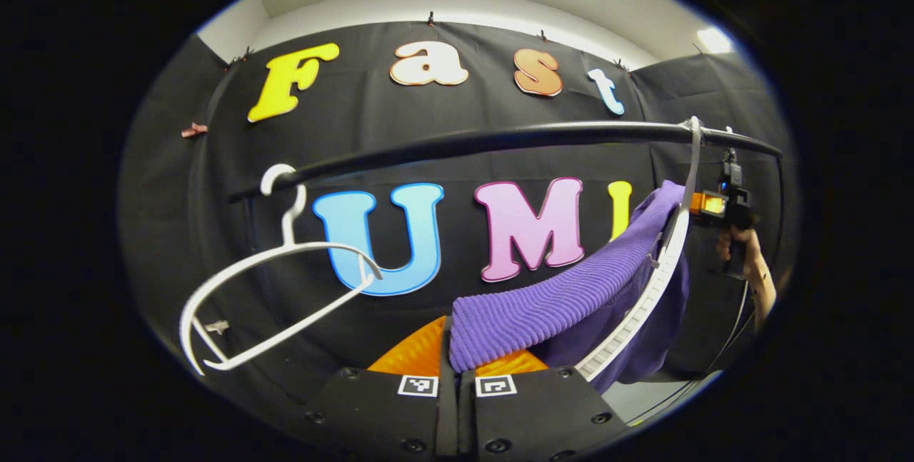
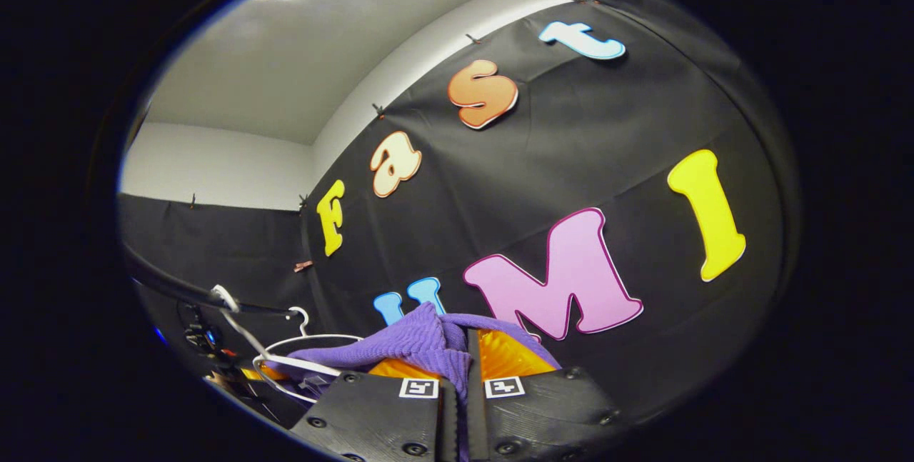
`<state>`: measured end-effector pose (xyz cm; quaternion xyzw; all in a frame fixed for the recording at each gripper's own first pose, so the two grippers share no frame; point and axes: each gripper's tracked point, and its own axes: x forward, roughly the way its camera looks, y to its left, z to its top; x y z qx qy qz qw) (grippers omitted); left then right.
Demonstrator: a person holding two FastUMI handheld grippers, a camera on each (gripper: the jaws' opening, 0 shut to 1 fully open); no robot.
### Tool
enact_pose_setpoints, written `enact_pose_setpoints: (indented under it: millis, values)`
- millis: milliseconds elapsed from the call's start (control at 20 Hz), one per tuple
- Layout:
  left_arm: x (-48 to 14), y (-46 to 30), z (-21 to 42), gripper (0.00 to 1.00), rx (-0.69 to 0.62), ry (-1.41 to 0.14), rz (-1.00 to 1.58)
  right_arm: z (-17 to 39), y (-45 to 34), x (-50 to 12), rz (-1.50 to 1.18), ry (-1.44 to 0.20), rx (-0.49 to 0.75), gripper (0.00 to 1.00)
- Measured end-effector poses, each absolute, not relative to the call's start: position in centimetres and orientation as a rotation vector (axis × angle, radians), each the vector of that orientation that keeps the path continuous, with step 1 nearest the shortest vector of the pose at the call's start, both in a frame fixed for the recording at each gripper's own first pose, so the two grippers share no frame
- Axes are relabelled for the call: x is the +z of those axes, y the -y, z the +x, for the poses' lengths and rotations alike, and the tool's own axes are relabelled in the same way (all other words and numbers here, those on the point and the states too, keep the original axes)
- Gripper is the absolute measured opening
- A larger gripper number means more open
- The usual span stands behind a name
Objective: Grasp the clothes on the hanger with both hands and then place them into the laundry hamper below.
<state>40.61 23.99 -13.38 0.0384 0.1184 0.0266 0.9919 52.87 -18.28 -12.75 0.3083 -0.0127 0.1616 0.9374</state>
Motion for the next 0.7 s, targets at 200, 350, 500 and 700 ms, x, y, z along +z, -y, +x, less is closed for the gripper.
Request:
enact_pose_setpoints:
  millis: [200,350,500,700]
  values:
    - [-14.2,-22.5,41.1,0.05,-0.057,-0.167,0.008,52.7,18.9,-12.8,0.740,0.019,0.328,0.08]
    - [-15.0,-23.2,40.0,0.04,-0.098,-0.229,-0.004,52.4,17.9,-13.7,0.729,-0.023,0.314,0.09]
    - [-16.5,-25.4,39.0,0.05,-0.048,-0.292,0.061,51.9,15.6,-15.1,0.613,-0.080,0.315,0.09]
    - [-18.7,-23.8,38.0,0.05,-0.023,-0.264,0.001,51.9,16.4,-15.6,0.703,-0.089,0.290,0.09]
